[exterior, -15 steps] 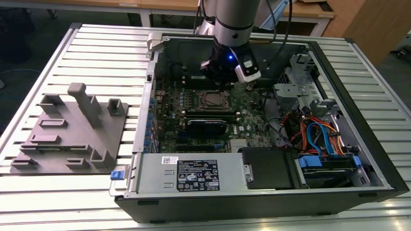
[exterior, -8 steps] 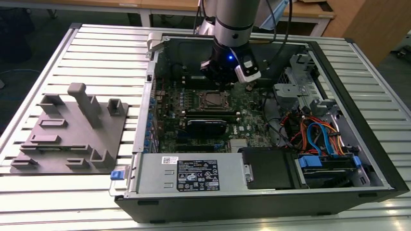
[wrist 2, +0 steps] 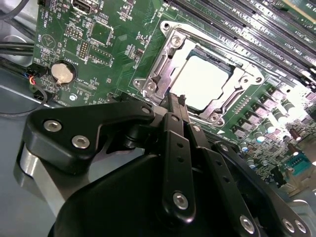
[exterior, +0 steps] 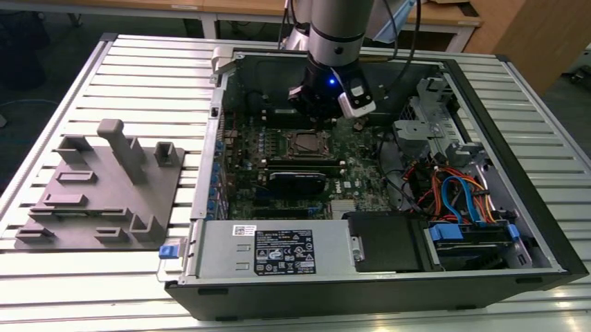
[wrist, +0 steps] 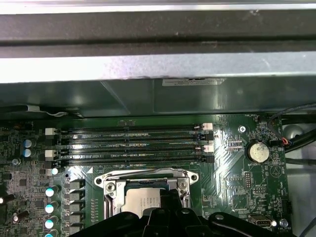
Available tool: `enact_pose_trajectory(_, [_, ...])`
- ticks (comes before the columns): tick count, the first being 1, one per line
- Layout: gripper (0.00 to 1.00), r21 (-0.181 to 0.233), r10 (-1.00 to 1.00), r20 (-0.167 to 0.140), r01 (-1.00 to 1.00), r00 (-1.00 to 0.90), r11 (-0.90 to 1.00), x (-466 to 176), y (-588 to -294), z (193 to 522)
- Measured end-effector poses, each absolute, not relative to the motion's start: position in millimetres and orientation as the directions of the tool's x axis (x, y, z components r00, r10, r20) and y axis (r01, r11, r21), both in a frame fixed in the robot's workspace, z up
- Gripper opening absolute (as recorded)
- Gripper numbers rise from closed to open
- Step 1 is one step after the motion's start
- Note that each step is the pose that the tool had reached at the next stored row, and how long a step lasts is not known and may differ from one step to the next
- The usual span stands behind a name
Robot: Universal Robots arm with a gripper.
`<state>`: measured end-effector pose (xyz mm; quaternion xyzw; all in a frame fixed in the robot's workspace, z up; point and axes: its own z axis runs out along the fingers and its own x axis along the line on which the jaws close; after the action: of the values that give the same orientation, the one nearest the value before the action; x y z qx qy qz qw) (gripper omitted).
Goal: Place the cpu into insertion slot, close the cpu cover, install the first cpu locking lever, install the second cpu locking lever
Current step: 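Install the second cpu locking lever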
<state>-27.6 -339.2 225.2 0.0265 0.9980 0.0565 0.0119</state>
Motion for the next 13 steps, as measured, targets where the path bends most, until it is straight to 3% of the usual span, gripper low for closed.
enact_pose_trajectory(13, [0.1, 0.113, 0.054, -0.021, 0.052, -0.998, 0.992, -27.6, -341.5, 225.4])
